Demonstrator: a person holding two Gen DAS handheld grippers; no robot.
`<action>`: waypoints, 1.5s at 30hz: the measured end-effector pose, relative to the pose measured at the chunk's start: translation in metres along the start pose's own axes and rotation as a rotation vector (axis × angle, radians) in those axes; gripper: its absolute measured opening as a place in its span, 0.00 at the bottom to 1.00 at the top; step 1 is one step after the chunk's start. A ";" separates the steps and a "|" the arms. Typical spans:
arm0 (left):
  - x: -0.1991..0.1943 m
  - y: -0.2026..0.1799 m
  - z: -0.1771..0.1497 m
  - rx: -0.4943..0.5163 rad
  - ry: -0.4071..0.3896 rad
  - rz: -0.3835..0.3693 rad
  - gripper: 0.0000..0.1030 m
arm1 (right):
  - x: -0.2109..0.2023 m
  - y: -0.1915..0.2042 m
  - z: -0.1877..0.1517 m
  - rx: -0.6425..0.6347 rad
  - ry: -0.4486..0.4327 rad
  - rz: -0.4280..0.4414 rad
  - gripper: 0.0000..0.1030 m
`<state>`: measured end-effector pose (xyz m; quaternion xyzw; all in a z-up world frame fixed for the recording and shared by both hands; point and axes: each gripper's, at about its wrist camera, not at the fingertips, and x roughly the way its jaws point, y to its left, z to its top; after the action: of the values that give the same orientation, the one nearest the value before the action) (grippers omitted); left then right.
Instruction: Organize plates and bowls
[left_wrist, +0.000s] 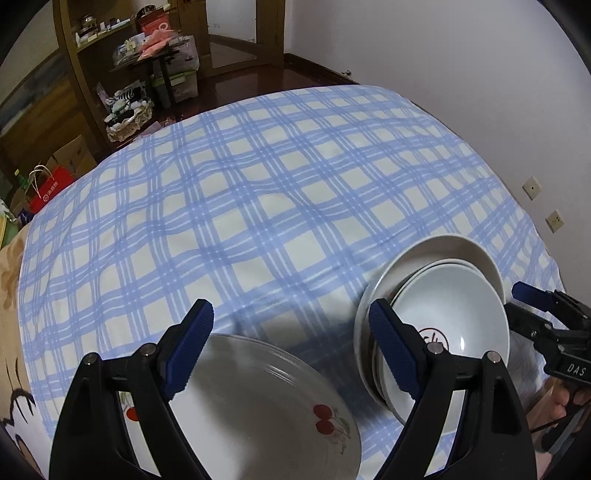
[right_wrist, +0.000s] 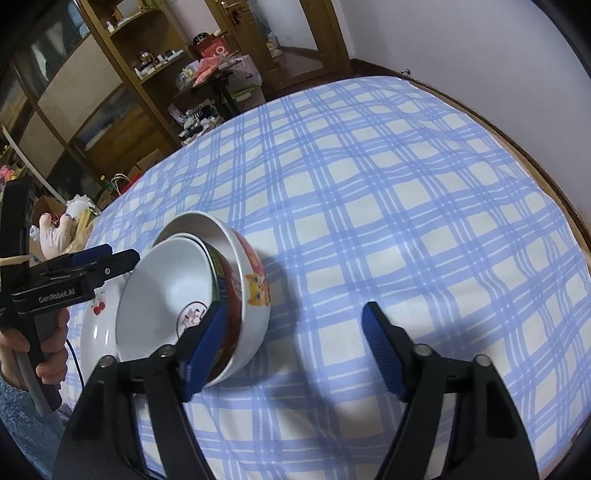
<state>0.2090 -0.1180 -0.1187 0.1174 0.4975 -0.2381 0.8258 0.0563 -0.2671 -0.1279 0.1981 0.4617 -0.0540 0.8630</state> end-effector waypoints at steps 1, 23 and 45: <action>0.001 0.000 0.000 -0.001 0.007 -0.001 0.82 | 0.001 -0.001 0.000 0.003 0.006 0.000 0.69; 0.008 -0.015 -0.002 0.068 0.063 -0.016 0.62 | 0.013 0.017 0.005 -0.049 0.062 0.034 0.16; 0.026 -0.016 0.005 -0.082 0.169 -0.204 0.07 | 0.022 0.017 0.013 0.000 0.092 0.034 0.10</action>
<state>0.2148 -0.1415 -0.1387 0.0518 0.5840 -0.2896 0.7566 0.0833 -0.2546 -0.1343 0.2081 0.4973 -0.0301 0.8417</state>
